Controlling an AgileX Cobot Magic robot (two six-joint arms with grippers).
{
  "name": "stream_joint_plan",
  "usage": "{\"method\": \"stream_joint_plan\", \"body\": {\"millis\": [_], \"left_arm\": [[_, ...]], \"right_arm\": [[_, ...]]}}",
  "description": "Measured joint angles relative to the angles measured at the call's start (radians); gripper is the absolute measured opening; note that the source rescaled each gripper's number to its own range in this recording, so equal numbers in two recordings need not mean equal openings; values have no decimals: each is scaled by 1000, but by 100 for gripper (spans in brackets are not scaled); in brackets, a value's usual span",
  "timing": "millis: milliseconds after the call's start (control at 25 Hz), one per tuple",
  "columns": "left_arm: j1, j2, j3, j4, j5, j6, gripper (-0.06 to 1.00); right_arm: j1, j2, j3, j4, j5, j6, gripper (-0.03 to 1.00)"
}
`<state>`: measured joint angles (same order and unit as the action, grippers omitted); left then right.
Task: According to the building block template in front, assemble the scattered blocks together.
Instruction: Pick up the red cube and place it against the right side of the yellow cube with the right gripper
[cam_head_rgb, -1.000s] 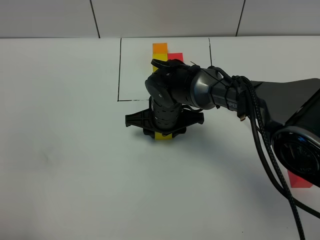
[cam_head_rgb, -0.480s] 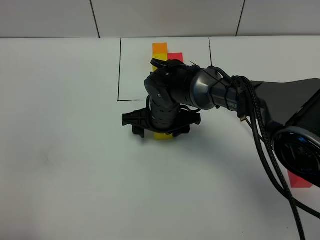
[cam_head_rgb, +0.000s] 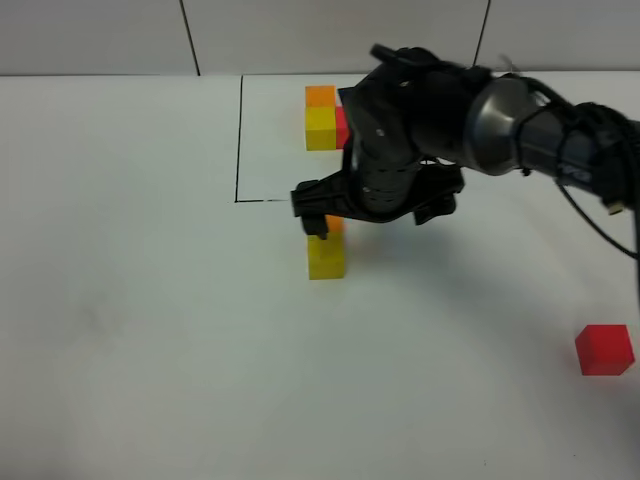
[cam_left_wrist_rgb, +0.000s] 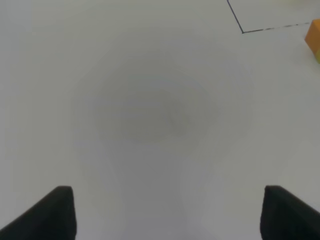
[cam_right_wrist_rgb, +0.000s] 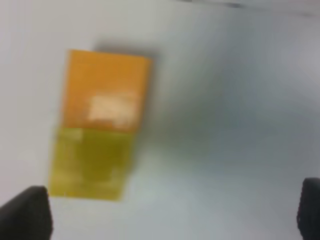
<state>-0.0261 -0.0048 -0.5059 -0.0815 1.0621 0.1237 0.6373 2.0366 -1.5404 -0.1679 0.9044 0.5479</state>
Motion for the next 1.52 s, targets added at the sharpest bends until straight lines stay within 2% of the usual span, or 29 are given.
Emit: {"method": "stream_joint_plan", "body": {"millis": [160, 360, 560, 720, 1000, 1240, 1520], "left_arm": [[0, 0, 0, 0, 0, 0, 70], [0, 0, 0, 0, 0, 0, 70], [0, 0, 0, 0, 0, 0, 70], [0, 0, 0, 0, 0, 0, 70], [0, 0, 0, 0, 0, 0, 70], [0, 0, 0, 0, 0, 3, 70], [0, 0, 0, 0, 0, 2, 70]], "right_arm": [[-75, -146, 202, -21, 1, -67, 100], [-168, -315, 457, -56, -17, -89, 100], [-260, -393, 622, -18, -63, -147, 100], [-322, -395, 694, 45, -106, -189, 100], [-365, -396, 774, 50, -149, -254, 100], [-415, -396, 832, 53, -236, -282, 100], [-431, -396, 846, 55, -280, -293, 100]]}}
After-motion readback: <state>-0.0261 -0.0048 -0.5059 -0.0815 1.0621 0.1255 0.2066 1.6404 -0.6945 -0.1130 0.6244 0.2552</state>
